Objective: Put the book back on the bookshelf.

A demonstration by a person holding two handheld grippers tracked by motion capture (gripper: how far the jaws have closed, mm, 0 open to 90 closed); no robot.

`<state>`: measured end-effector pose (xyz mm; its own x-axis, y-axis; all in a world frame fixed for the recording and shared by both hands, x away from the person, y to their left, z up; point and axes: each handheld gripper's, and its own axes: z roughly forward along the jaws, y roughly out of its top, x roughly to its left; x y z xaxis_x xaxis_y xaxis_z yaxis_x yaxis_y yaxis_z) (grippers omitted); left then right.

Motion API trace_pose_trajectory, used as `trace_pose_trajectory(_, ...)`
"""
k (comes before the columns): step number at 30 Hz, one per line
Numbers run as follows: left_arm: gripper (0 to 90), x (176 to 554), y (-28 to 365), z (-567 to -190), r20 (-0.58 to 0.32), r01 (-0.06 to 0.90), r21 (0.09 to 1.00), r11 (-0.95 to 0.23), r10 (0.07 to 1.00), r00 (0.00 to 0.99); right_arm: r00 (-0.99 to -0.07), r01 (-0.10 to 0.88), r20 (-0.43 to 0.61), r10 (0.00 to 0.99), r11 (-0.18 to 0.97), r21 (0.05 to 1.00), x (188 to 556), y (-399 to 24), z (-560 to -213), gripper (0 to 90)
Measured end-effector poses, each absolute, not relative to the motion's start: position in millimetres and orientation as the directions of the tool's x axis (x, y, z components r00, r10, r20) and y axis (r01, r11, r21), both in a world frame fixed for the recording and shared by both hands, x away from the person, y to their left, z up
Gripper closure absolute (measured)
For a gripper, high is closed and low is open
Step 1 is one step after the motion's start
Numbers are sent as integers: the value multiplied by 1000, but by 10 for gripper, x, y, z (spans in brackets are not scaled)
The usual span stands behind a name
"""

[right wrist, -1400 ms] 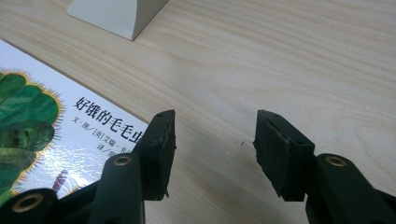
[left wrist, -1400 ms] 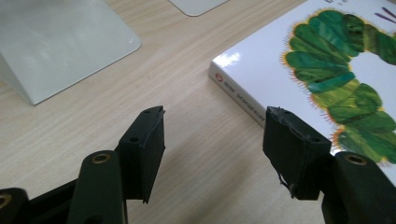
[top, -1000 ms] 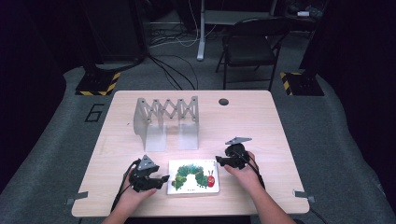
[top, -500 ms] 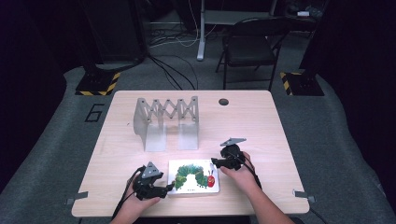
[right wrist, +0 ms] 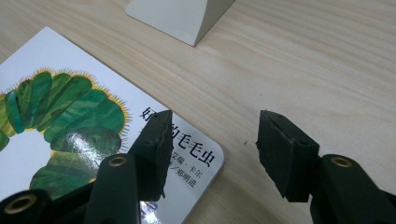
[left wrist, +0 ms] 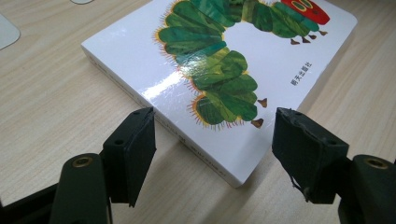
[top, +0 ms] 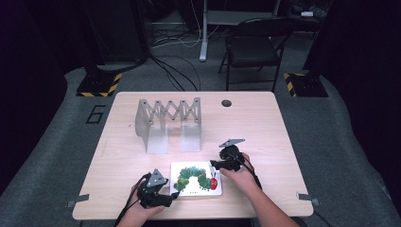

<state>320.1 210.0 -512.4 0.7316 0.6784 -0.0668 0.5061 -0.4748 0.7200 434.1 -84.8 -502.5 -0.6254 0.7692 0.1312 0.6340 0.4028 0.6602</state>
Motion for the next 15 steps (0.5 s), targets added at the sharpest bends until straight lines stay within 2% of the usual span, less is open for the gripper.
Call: trace_pose_trajectory(15, 273, 3209, 2022, -5168, -58, 502, 706, -500, 665, 745, -630, 642, 147, 763, 405, 651, 4362, -862, -5034, 450)
